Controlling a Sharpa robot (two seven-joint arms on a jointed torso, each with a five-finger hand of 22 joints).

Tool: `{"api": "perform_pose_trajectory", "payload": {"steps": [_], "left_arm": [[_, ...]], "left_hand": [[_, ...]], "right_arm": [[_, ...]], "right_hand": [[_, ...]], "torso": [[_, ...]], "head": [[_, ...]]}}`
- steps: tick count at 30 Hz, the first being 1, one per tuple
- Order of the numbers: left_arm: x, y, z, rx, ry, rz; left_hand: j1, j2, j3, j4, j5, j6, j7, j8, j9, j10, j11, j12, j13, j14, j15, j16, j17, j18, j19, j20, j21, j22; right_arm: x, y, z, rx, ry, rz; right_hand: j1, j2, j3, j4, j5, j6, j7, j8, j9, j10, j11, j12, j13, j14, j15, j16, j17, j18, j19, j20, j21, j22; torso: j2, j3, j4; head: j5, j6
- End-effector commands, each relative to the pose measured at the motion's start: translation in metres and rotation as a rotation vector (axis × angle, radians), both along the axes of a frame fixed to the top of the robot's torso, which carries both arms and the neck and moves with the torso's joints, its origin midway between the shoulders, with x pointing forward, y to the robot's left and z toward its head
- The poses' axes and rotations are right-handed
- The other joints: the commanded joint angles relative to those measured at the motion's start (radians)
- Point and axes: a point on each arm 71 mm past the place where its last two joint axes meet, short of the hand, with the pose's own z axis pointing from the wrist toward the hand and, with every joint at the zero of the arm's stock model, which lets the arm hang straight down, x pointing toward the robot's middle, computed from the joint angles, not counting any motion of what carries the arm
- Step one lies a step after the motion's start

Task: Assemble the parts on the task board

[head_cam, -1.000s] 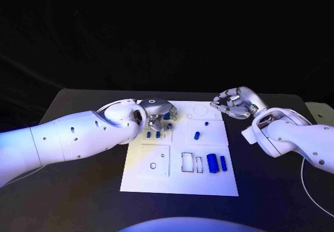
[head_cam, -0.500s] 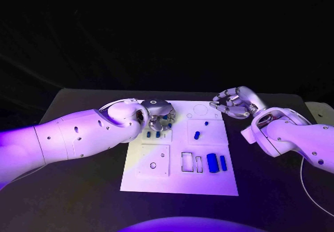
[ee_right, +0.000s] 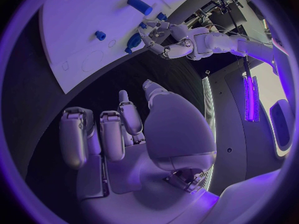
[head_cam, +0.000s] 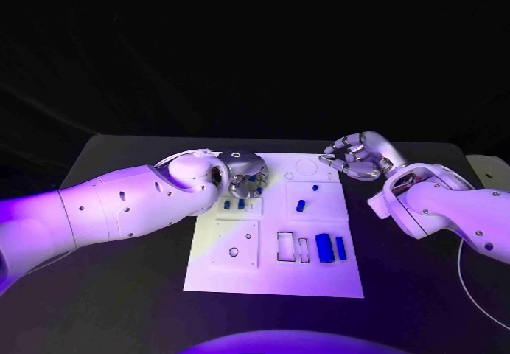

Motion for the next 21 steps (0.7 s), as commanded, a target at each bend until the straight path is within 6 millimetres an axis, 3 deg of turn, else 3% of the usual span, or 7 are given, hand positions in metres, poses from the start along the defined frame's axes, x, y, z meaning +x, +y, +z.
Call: {"api": "perform_pose_trajectory", "payload": {"steps": [1, 10, 19, 21], "left_arm": [[-0.0001, -0.0024, -0.0017, 0.017, 0.011, -0.005], [0.0022, -0.0039, -0.0057, 0.040, 0.034, 0.000], [0.0020, -0.0046, -0.0077, 0.051, 0.046, 0.003], [0.0019, -0.0046, -0.0078, 0.052, 0.047, 0.005]], "left_hand": [[0.009, 0.001, 0.006, 0.002, -0.004, 0.004, 0.001, -0.006, -0.001, 0.007, 0.001, -0.007, -0.002, 0.008, 0.002, 0.004, 0.002, 0.015, -0.002, -0.006, 0.006, 0.001], [0.004, 0.007, 0.019, -0.006, -0.010, 0.030, -0.007, -0.012, -0.003, 0.049, -0.009, -0.009, -0.007, 0.041, -0.006, 0.028, 0.034, 0.014, 0.004, -0.011, 0.023, 0.017], [0.011, 0.026, 0.040, -0.034, -0.017, 0.086, -0.017, -0.013, 0.003, 0.126, -0.035, -0.018, -0.011, 0.134, -0.028, 0.076, 0.142, -0.007, 0.081, -0.029, 0.121, 0.131], [0.014, 0.033, 0.050, -0.048, -0.032, 0.097, -0.018, -0.018, 0.004, 0.143, -0.039, -0.026, -0.011, 0.172, -0.033, 0.094, 0.197, -0.020, 0.127, -0.036, 0.175, 0.194]], "right_arm": [[-0.0005, 0.0018, 0.0001, -0.007, -0.008, 0.015], [-0.0009, 0.0021, 0.0003, -0.006, -0.009, 0.016], [-0.0009, 0.0020, 0.0003, -0.006, -0.008, 0.016], [-0.0009, 0.0021, 0.0003, -0.006, -0.008, 0.016]], "right_hand": [[0.004, 0.005, -0.005, -0.001, 0.006, -0.007, 0.001, 0.006, -0.002, -0.004, -0.002, -0.003, 0.004, 0.072, -0.006, -0.005, 0.134, 0.011, 0.040, -0.004, -0.005, 0.180], [0.003, 0.006, -0.005, -0.001, 0.006, -0.006, 0.000, 0.007, -0.002, -0.002, -0.002, -0.001, 0.005, 0.072, -0.006, -0.005, 0.134, 0.011, 0.040, -0.004, -0.004, 0.181], [0.003, 0.006, -0.005, -0.001, 0.006, -0.006, 0.000, 0.007, -0.002, -0.002, -0.002, -0.001, 0.005, 0.072, -0.006, -0.005, 0.134, 0.011, 0.040, -0.004, -0.004, 0.181], [0.003, 0.006, -0.005, -0.001, 0.006, -0.006, 0.000, 0.007, -0.002, -0.002, -0.002, -0.001, 0.005, 0.072, -0.006, -0.005, 0.134, 0.011, 0.040, -0.004, -0.004, 0.181]], "torso": [[0.000, 0.0004, -0.0007], [0.000, 0.0003, -0.0007], [0.000, 0.0001, 0.0003], [0.000, -0.0002, 0.0005]], "head": [[0.000, -0.001], [0.001, -0.005], [0.000, -0.008], [0.000, -0.008]]}}
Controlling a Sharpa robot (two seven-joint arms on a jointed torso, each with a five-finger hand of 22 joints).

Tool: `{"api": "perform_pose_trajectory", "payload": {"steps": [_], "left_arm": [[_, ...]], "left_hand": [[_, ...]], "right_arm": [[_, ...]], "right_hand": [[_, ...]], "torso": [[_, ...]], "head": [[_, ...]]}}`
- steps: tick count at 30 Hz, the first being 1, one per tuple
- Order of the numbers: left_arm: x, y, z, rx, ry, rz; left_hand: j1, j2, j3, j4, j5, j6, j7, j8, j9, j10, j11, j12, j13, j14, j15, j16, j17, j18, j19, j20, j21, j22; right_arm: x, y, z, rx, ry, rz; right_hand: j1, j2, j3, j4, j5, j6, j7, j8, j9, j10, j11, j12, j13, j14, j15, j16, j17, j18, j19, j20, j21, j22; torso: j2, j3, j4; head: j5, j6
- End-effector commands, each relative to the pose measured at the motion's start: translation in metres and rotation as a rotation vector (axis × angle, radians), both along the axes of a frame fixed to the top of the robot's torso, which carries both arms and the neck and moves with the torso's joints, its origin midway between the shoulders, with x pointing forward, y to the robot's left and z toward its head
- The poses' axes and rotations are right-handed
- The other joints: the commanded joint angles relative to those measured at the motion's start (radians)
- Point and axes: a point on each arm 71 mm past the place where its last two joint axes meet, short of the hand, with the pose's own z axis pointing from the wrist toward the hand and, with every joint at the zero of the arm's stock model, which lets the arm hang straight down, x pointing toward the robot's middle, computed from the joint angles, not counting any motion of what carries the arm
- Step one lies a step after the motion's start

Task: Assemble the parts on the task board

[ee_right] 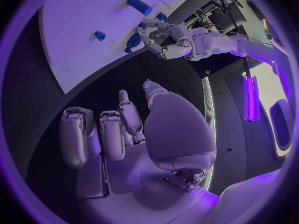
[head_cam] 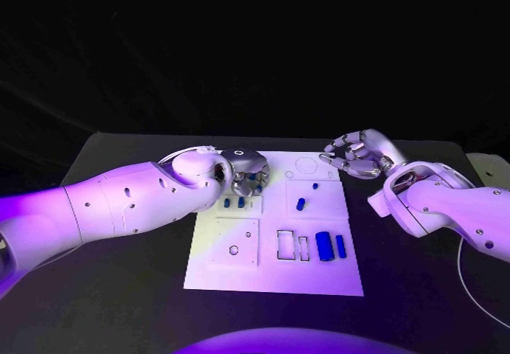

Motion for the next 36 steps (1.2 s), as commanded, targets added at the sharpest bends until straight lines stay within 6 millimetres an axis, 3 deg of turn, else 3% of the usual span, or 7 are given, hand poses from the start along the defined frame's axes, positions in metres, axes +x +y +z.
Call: {"api": "perform_pose_trajectory", "payload": {"steps": [1, 9, 21, 29, 36], "left_arm": [[-0.002, 0.000, -0.006, 0.036, 0.034, 0.003], [-0.002, 0.000, -0.005, 0.017, 0.018, 0.001], [-0.008, -0.002, 0.009, -0.069, -0.011, -0.038], [-0.011, 0.008, 0.027, -0.098, -0.032, -0.028], [-0.012, 0.020, 0.035, -0.092, -0.028, -0.009]], "left_hand": [[0.004, 0.013, 0.009, -0.013, -0.011, 0.008, 0.000, -0.009, 0.002, 0.014, -0.003, -0.008, 0.001, 0.026, -0.003, 0.013, 0.036, -0.021, 0.030, -0.004, 0.037, 0.042], [0.006, 0.029, 0.025, -0.035, -0.026, 0.034, 0.000, -0.011, 0.007, 0.039, -0.005, -0.014, 0.006, 0.039, -0.006, 0.018, 0.045, -0.029, 0.052, -0.007, 0.071, 0.082], [-0.022, 0.022, 0.036, -0.045, -0.028, 0.047, 0.004, -0.025, 0.009, 0.058, -0.001, -0.051, 0.002, 0.024, -0.003, 0.006, 0.002, -0.023, 0.030, -0.006, 0.058, 0.064], [-0.032, 0.019, 0.037, -0.045, -0.028, 0.052, 0.003, -0.029, 0.010, 0.067, -0.002, -0.062, 0.001, 0.024, -0.003, 0.004, -0.001, -0.024, 0.029, -0.005, 0.058, 0.066], [-0.035, 0.017, 0.037, -0.046, -0.028, 0.055, 0.003, -0.030, 0.010, 0.071, -0.002, -0.067, 0.001, 0.024, -0.004, 0.004, -0.002, -0.024, 0.029, -0.005, 0.058, 0.067]], "right_arm": [[-0.001, 0.002, 0.000, -0.006, -0.008, 0.014], [-0.001, 0.002, 0.000, -0.005, -0.009, 0.015], [0.000, 0.002, 0.000, -0.006, -0.010, 0.014], [0.000, 0.001, 0.000, -0.007, -0.011, 0.011], [0.000, 0.000, 0.000, -0.007, -0.011, 0.009]], "right_hand": [[0.003, 0.006, -0.005, -0.001, 0.006, -0.006, 0.000, 0.007, -0.001, -0.002, -0.002, -0.001, 0.005, 0.072, -0.006, -0.005, 0.134, 0.011, 0.040, -0.004, -0.004, 0.181], [0.003, 0.006, -0.005, -0.001, 0.006, -0.006, 0.000, 0.007, -0.001, -0.002, -0.002, -0.001, 0.005, 0.072, -0.006, -0.005, 0.134, 0.011, 0.040, -0.004, -0.004, 0.181], [0.003, 0.006, -0.005, -0.001, 0.006, -0.006, 0.000, 0.007, -0.001, -0.002, -0.002, -0.001, 0.005, 0.072, -0.006, -0.005, 0.134, 0.011, 0.040, -0.004, -0.004, 0.181], [0.003, 0.007, -0.005, -0.001, 0.007, -0.004, 0.000, 0.009, -0.001, -0.002, -0.002, -0.002, 0.004, 0.071, -0.006, -0.006, 0.132, 0.011, 0.040, -0.004, -0.006, 0.180], [0.003, 0.007, -0.005, -0.001, 0.007, -0.004, 0.000, 0.009, -0.001, -0.002, -0.002, -0.002, 0.004, 0.071, -0.006, -0.006, 0.132, 0.011, 0.040, -0.004, -0.006, 0.180]], "torso": [[0.000, -0.0003, 0.0007], [0.000, -0.0005, 0.0006], [-0.002, -0.0013, 0.0025], [-0.002, 0.0004, 0.0040], [0.000, -0.0013, 0.0012]], "head": [[-0.001, -0.001], [-0.001, -0.001], [0.005, 0.002], [0.006, 0.006], [0.003, 0.011]]}}
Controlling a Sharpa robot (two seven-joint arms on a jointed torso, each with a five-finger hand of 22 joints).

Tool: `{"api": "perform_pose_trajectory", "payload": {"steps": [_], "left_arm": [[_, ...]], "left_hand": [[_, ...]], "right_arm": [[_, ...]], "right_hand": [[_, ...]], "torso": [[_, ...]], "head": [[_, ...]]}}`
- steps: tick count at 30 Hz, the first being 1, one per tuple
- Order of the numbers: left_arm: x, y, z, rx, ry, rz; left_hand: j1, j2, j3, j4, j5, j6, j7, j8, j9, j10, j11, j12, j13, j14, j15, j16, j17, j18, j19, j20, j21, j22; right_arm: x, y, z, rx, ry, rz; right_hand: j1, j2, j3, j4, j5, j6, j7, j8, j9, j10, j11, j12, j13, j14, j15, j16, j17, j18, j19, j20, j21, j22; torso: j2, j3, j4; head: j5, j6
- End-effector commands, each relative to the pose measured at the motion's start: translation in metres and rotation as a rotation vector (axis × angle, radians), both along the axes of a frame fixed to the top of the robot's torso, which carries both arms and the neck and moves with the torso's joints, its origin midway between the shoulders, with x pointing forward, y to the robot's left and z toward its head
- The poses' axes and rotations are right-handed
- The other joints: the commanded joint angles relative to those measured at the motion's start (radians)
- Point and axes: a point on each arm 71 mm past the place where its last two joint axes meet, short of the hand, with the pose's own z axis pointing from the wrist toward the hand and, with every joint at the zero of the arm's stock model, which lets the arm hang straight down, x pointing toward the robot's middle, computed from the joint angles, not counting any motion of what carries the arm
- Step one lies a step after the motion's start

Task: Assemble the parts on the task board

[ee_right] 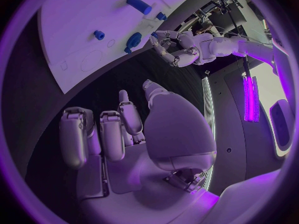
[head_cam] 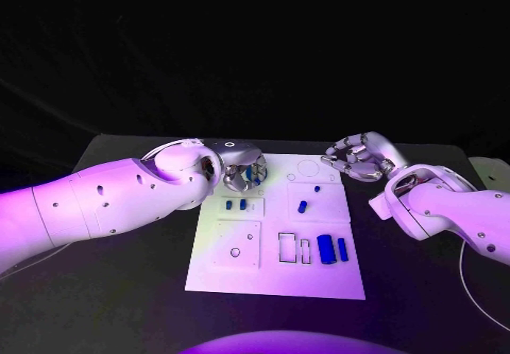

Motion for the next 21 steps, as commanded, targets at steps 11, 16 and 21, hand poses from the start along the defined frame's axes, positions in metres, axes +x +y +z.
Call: {"api": "perform_pose_trajectory", "payload": {"steps": [11, 16, 21], "left_arm": [[0.002, 0.022, -0.003, 0.014, 0.048, 0.035], [0.002, 0.027, -0.007, 0.017, 0.056, 0.042], [0.003, 0.031, -0.010, 0.023, 0.062, 0.053]], "left_hand": [[-0.033, -0.015, -0.006, 0.003, -0.005, 0.006, -0.001, -0.013, 0.000, 0.015, -0.001, -0.022, -0.003, -0.007, 0.001, -0.007, -0.009, -0.006, -0.016, 0.002, -0.013, -0.008], [-0.035, -0.016, -0.007, 0.003, -0.005, 0.006, -0.002, -0.013, 0.001, 0.016, -0.001, -0.024, -0.003, -0.007, 0.001, -0.007, -0.008, -0.006, -0.016, 0.002, -0.013, -0.007], [-0.036, -0.016, -0.007, 0.003, -0.005, 0.006, -0.002, -0.014, 0.001, 0.017, -0.001, -0.025, -0.003, -0.006, 0.001, -0.006, -0.006, -0.006, -0.016, 0.002, -0.014, -0.008]], "right_arm": [[-0.001, 0.001, -0.001, -0.006, -0.007, 0.012], [-0.001, 0.001, -0.002, -0.006, -0.006, 0.013], [-0.001, 0.001, -0.002, -0.006, -0.005, 0.013]], "right_hand": [[0.003, 0.007, -0.005, -0.001, 0.007, -0.004, 0.000, 0.001, -0.001, -0.002, -0.002, -0.002, 0.003, 0.071, -0.006, -0.006, 0.133, 0.011, 0.040, -0.004, -0.006, 0.180], [0.003, 0.007, -0.005, -0.001, 0.007, -0.004, 0.000, 0.001, -0.001, -0.002, -0.002, -0.002, 0.003, 0.071, -0.006, -0.006, 0.133, 0.011, 0.040, -0.004, -0.006, 0.180], [0.003, 0.007, -0.005, -0.001, 0.007, -0.004, 0.000, 0.001, -0.001, -0.002, -0.002, -0.002, 0.003, 0.071, -0.006, -0.006, 0.133, 0.011, 0.040, -0.004, -0.006, 0.180]], "torso": [[0.001, -0.0014, 0.0003], [0.001, -0.0010, -0.0001], [0.002, -0.0009, -0.0029]], "head": [[-0.003, 0.002], [-0.001, 0.002], [0.001, 0.002]]}}
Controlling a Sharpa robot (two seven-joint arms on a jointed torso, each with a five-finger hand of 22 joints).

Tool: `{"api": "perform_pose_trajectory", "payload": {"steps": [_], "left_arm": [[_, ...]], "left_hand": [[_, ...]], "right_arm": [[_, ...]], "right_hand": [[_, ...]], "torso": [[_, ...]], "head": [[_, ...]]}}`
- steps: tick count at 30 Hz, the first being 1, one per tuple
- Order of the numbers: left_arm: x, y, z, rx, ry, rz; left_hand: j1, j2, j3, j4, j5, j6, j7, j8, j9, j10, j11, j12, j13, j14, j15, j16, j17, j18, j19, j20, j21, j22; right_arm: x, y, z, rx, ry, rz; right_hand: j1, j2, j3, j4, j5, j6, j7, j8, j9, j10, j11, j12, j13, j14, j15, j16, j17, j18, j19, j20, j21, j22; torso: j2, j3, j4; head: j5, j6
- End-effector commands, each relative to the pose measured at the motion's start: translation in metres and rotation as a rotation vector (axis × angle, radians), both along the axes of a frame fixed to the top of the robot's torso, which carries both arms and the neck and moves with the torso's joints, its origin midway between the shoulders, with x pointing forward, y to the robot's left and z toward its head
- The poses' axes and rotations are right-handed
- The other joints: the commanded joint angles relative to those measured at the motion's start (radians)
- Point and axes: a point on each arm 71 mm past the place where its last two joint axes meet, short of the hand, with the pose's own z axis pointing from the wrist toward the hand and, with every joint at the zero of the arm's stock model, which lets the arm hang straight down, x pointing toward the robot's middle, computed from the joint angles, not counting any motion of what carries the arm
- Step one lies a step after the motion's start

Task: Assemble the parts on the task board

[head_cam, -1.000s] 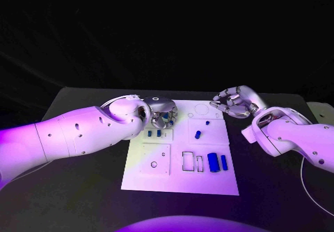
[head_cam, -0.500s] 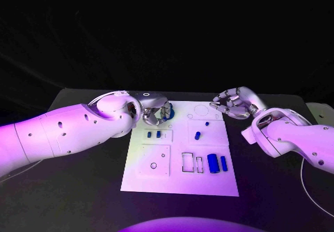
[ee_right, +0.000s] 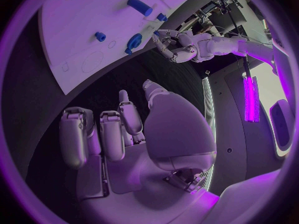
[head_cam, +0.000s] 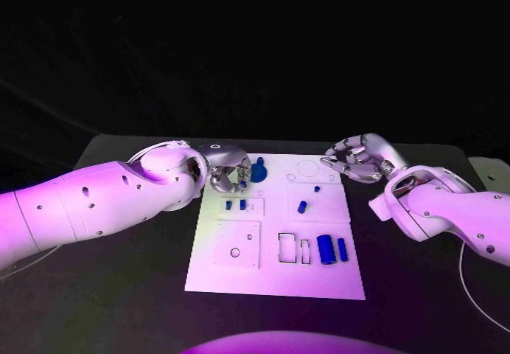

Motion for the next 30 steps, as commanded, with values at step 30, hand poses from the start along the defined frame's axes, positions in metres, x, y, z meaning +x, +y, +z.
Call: {"api": "perform_pose_trajectory", "payload": {"steps": [30], "left_arm": [[0.0008, 0.0069, -0.0103, 0.025, 0.058, 0.005]], "left_hand": [[-0.015, -0.003, -0.007, 0.001, -0.005, 0.005, -0.002, -0.008, 0.001, 0.010, 0.002, -0.012, -0.001, -0.006, 0.001, -0.002, 0.001, -0.006, -0.008, 0.001, -0.009, -0.001]], "right_arm": [[-0.0009, 0.0017, -0.0002, -0.005, -0.007, 0.014]], "right_hand": [[0.004, 0.007, -0.005, -0.001, 0.007, -0.005, -0.001, 0.003, -0.002, -0.001, -0.003, -0.002, 0.002, 0.071, -0.007, -0.007, 0.132, 0.011, 0.040, -0.005, -0.006, 0.180]], "torso": [[0.000, 0.0010, -0.0019]], "head": [[0.001, -0.001]]}}
